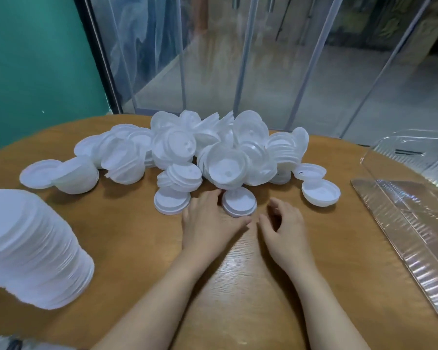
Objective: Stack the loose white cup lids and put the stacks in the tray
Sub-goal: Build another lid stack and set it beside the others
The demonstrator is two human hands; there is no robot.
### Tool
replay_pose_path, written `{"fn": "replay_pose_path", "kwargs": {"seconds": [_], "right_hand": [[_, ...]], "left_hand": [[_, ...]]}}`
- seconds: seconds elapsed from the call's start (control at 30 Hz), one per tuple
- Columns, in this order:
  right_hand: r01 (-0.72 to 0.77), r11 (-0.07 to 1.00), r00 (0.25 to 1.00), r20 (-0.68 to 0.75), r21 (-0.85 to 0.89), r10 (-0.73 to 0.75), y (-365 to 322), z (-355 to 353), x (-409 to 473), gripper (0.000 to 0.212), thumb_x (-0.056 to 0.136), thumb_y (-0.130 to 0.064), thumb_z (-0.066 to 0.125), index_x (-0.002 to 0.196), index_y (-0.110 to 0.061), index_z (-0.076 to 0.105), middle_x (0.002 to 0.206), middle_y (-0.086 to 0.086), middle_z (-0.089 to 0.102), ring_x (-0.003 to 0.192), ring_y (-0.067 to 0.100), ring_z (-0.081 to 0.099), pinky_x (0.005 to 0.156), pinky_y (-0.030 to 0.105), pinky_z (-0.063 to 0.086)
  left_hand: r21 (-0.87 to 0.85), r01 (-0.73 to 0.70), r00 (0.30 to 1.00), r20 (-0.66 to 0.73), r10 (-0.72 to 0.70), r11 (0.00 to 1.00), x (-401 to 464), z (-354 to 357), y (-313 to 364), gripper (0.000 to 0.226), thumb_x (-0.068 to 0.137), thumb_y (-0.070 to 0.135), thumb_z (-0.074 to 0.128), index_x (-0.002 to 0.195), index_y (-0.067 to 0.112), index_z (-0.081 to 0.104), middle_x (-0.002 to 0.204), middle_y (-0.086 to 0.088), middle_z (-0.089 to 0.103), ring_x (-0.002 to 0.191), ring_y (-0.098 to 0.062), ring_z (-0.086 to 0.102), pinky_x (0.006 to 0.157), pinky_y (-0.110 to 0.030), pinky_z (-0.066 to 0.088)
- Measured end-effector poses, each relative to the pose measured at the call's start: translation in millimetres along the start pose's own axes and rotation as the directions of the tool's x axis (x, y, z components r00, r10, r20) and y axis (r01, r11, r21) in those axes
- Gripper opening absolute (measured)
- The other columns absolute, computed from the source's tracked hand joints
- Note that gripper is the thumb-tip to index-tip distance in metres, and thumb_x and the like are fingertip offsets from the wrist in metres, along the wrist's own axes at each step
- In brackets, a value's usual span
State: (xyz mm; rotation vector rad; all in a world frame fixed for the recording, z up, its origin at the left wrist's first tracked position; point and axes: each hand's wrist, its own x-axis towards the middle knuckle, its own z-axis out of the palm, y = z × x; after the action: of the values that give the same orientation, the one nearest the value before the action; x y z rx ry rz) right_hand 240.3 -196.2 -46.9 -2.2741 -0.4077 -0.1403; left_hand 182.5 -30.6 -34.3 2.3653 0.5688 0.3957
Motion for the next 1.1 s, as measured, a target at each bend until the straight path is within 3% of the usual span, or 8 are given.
{"fn": "replay_pose_path", "kwargs": {"seconds": [0.17, 0.33, 0.57, 0.67, 0.77, 0.83, 0.93, 1.1], "right_hand": [[0.120, 0.985, 0.989, 0.106, -0.127, -0.106, -2, 2, 0, 0.037, 0.101, -0.027, 0.058, 0.138, -0.021, 0.062, 0.140, -0.010, 0.060, 0.126, 0.013, 0.046, 0.110, 0.036, 0.038], [0.142, 0.986, 0.983, 0.128, -0.091, -0.130, -9, -4, -6, 0.036, 0.101, -0.021, 0.055, 0.136, -0.024, 0.062, 0.136, -0.014, 0.061, 0.128, 0.007, 0.043, 0.112, 0.033, 0.035], [0.194, 0.981, 0.927, 0.327, 0.007, -0.185, -15, -39, -32, 0.015, 0.098, -0.029, 0.064, 0.108, -0.035, 0.074, 0.105, -0.027, 0.068, 0.107, -0.006, 0.056, 0.093, 0.018, 0.043], [0.082, 0.990, 0.965, 0.239, 0.115, -0.108, -7, -57, -22, 0.008, 0.094, -0.022, 0.073, 0.100, -0.026, 0.075, 0.099, -0.018, 0.070, 0.095, -0.011, 0.061, 0.080, 0.007, 0.042], [0.075, 0.988, 0.993, -0.076, -0.135, -0.086, 24, -72, 8, 0.025, 0.086, -0.016, 0.080, 0.110, -0.012, 0.074, 0.116, 0.003, 0.067, 0.114, 0.020, 0.059, 0.095, 0.024, 0.039], [0.031, 0.960, 0.995, -0.083, -0.277, -0.057, 40, -81, 25, 0.036, 0.086, -0.021, 0.079, 0.120, -0.012, 0.072, 0.134, 0.006, 0.062, 0.131, 0.032, 0.049, 0.108, 0.041, 0.037], [0.013, 0.915, 1.000, -0.017, -0.402, -0.022, 59, -87, 41, 0.043, 0.096, -0.032, 0.068, 0.136, -0.017, 0.063, 0.149, 0.000, 0.055, 0.148, 0.026, 0.036, 0.116, 0.051, 0.029], [0.003, 0.891, 0.998, -0.049, -0.454, -0.029, 70, -80, 52, 0.015, 0.100, -0.026, 0.063, 0.105, -0.021, 0.076, 0.118, -0.008, 0.073, 0.138, 0.023, 0.051, 0.108, 0.047, 0.033]], "left_hand": [[0.059, -0.017, 1.000, -0.002, 0.017, 0.998, 6, 8, -5, 0.079, 0.074, 0.076, 0.069, 0.140, 0.035, 0.055, 0.137, 0.015, 0.053, 0.126, -0.014, 0.045, 0.106, -0.034, 0.030], [0.009, -0.050, 0.998, 0.032, 0.050, 0.999, -1, 0, -8, 0.065, 0.080, 0.066, 0.073, 0.136, 0.036, 0.061, 0.130, 0.017, 0.053, 0.124, -0.010, 0.045, 0.098, -0.026, 0.023], [0.061, -0.204, 0.974, 0.115, 0.196, 0.977, -54, -28, -20, 0.055, 0.077, 0.067, 0.074, 0.124, 0.041, 0.063, 0.120, 0.026, 0.054, 0.120, -0.002, 0.044, 0.097, -0.025, 0.022], [0.035, -0.233, 0.965, 0.130, 0.226, 0.972, -62, -29, -27, 0.066, 0.066, 0.081, 0.063, 0.122, 0.046, 0.056, 0.118, 0.031, 0.052, 0.117, 0.002, 0.043, 0.096, -0.023, 0.023], [-0.019, -0.226, 0.957, 0.181, 0.226, 0.974, -54, -25, -27, 0.070, 0.060, 0.084, 0.066, 0.119, 0.051, 0.051, 0.115, 0.034, 0.048, 0.115, 0.001, 0.043, 0.098, -0.023, 0.027], [-0.046, -0.211, 0.952, 0.217, 0.216, 0.976, -49, -23, -27, 0.076, 0.057, 0.085, 0.067, 0.124, 0.050, 0.057, 0.113, 0.031, 0.048, 0.114, -0.002, 0.044, 0.098, -0.023, 0.032], [-0.039, -0.222, 0.942, 0.249, 0.224, 0.974, -47, -20, -29, 0.076, 0.057, 0.088, 0.068, 0.124, 0.056, 0.057, 0.111, 0.029, 0.049, 0.111, -0.005, 0.047, 0.093, -0.023, 0.035], [-0.037, -0.268, 0.933, 0.239, 0.269, 0.963, -47, -22, -31, 0.076, 0.056, 0.091, 0.067, 0.122, 0.053, 0.060, 0.110, 0.027, 0.052, 0.106, 0.001, 0.048, 0.096, -0.029, 0.038]]}}
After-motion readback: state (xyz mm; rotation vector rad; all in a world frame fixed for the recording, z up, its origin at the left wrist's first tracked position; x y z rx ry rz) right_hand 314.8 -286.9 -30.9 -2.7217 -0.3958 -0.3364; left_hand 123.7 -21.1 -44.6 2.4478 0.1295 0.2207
